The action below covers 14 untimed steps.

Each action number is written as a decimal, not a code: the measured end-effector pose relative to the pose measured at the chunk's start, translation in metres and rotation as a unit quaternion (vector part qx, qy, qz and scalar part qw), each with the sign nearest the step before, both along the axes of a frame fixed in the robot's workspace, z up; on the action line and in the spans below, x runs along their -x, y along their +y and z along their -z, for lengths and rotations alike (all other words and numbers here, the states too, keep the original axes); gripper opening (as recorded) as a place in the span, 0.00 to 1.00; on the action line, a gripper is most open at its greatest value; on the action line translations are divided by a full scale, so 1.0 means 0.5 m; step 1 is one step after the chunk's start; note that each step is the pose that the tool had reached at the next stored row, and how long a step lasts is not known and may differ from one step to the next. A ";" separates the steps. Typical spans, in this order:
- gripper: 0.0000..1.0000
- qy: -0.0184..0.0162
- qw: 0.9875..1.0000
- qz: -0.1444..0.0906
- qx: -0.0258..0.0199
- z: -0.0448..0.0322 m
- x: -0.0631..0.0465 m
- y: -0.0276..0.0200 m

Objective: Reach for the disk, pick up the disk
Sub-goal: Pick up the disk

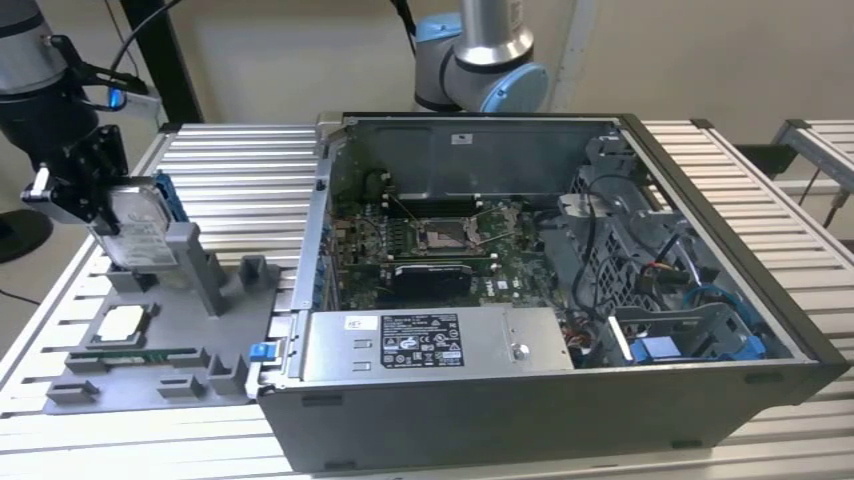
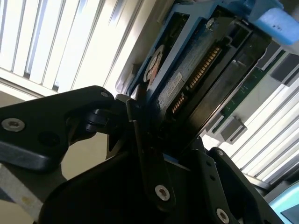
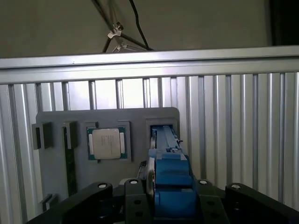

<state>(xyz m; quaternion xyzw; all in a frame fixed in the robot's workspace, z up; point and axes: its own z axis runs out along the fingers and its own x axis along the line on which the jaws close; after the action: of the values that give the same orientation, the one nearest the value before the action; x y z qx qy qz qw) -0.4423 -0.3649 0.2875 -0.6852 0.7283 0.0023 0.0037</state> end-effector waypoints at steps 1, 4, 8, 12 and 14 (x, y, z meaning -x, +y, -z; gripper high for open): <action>0.00 0.000 1.000 0.000 0.000 -0.002 0.000 0.0000; 0.00 0.000 1.000 0.000 0.000 -0.009 0.000 0.0000; 0.00 0.000 1.000 0.000 0.000 -0.018 0.000 0.0000; 0.00 0.000 1.000 0.000 0.000 -0.026 0.000 0.0000; 0.00 0.000 1.000 0.000 0.000 -0.029 0.000 0.0000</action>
<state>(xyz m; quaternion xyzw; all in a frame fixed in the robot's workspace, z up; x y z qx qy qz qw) -0.4423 -0.3649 0.3019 -0.6852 0.7283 0.0023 0.0037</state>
